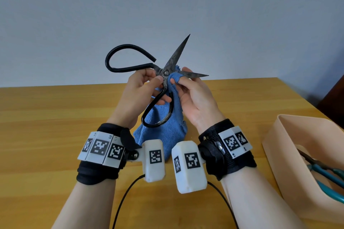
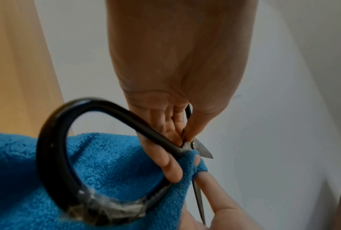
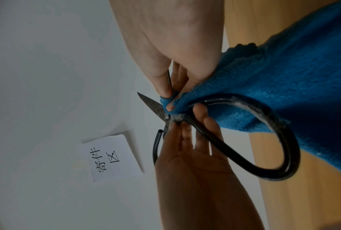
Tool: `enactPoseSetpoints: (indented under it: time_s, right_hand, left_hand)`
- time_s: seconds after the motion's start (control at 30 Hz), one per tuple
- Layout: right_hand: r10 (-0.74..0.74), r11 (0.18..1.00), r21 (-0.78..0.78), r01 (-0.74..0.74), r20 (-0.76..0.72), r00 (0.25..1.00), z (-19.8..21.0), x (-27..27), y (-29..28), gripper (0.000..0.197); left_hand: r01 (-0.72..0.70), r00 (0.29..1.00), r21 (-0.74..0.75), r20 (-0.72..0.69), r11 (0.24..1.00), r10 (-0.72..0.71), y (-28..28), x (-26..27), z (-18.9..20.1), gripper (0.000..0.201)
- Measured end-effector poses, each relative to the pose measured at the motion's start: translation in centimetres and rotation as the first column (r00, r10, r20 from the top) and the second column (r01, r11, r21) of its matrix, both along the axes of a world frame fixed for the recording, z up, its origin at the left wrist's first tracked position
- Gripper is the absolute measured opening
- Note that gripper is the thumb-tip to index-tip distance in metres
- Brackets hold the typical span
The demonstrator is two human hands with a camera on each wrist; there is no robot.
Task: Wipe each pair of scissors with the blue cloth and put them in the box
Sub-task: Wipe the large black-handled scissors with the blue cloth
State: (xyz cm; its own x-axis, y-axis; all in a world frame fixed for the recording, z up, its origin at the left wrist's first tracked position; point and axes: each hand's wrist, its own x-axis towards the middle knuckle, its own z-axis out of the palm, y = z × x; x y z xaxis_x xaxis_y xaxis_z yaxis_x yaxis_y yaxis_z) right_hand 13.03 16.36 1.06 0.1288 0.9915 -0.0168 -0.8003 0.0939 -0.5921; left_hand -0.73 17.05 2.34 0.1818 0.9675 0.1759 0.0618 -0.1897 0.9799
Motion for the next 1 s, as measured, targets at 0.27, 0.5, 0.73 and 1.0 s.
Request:
enactPoseSetpoints:
  time_s: [0.27,0.5,0.73,1.0]
  right_hand:
    - [-0.076,0.997,-0.017,0.077,0.044,0.996,-0.26,0.15,0.22,0.037]
    - [-0.061,0.998,-0.024,0.062,0.052,0.997,-0.04,0.17,0.13,0.026]
    - [-0.051,0.998,-0.026,0.052,0.047,0.998,-0.1,-0.03,0.11,0.026]
    - [-0.028,0.999,-0.015,0.029,0.049,0.998,-0.13,-0.04,0.04,0.029]
  left_hand:
    - [-0.004,1.0,0.023,0.015,1.0,0.004,-0.13,0.19,0.03,0.009]
    - [-0.018,1.0,0.027,0.018,0.999,0.018,-0.01,-0.11,0.05,0.007]
    - [-0.018,1.0,0.023,0.016,1.0,0.017,0.05,0.02,0.02,0.008]
    - [-0.028,0.999,0.014,0.03,1.0,0.027,-0.02,0.23,0.01,0.01]
